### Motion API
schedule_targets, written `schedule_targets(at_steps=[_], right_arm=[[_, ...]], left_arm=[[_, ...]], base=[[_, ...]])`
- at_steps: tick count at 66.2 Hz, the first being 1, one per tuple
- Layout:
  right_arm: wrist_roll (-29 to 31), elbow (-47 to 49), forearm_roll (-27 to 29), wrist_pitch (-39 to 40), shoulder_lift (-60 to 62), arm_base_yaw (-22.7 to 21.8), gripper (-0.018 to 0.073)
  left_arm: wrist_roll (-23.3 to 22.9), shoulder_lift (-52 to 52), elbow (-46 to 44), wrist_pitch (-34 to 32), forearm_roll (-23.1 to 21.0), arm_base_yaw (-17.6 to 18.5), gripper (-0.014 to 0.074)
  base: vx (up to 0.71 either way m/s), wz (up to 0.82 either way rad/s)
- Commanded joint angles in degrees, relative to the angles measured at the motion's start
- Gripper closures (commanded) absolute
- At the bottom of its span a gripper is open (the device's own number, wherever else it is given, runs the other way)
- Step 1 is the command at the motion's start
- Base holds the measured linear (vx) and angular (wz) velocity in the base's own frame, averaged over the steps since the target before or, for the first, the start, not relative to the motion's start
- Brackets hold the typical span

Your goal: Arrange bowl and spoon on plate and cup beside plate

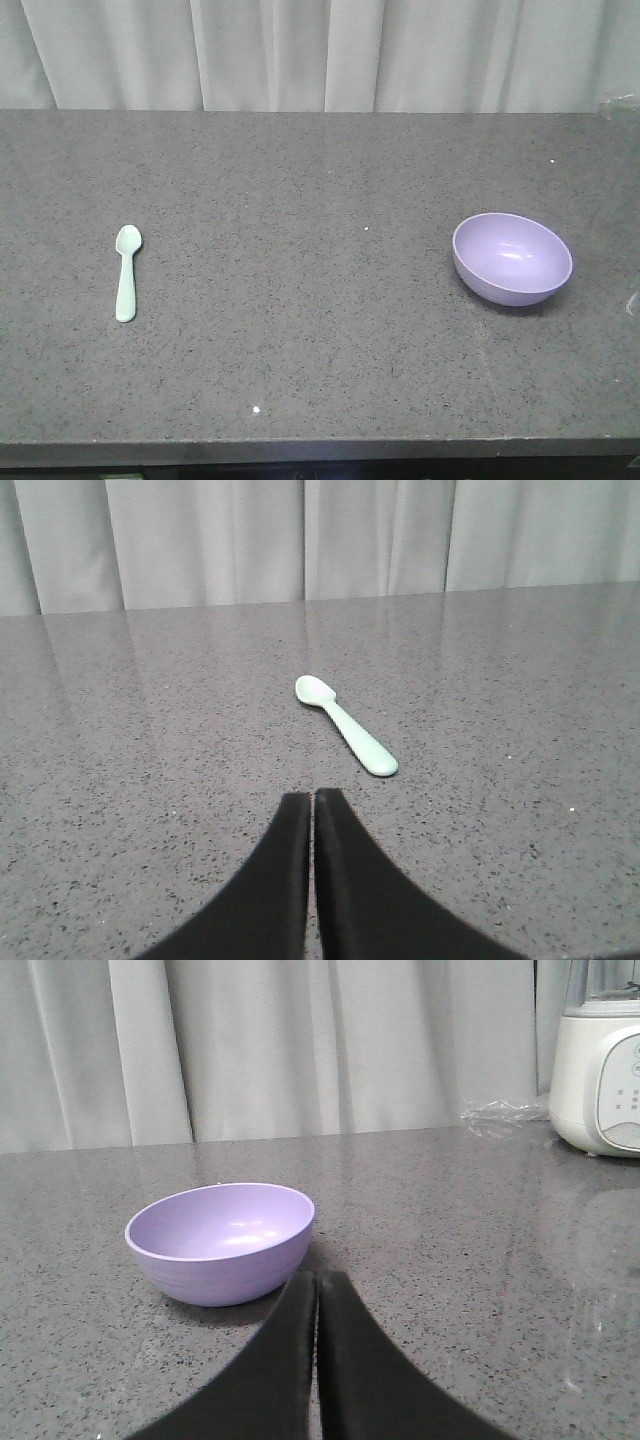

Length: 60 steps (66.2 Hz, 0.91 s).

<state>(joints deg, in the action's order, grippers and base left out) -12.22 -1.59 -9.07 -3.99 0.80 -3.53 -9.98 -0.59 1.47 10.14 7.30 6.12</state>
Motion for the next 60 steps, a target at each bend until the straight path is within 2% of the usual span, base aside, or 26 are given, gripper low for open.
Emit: schedule_targets(at_steps=[1, 60], right_arm=[[0.2, -0.2, -0.2, 4.3, 0.4, -0.3, 0.0562], [0.2, -0.2, -0.2, 4.3, 0.4, -0.3, 0.0562]], left_arm=[[-0.7, 0.4, -0.4, -3.9, -0.1, -0.1, 0.0603], [-0.7, 0.4, -0.4, -3.9, -0.1, -0.1, 0.0603]], base=[[0.0, 0.0], [0.0, 0.0]])
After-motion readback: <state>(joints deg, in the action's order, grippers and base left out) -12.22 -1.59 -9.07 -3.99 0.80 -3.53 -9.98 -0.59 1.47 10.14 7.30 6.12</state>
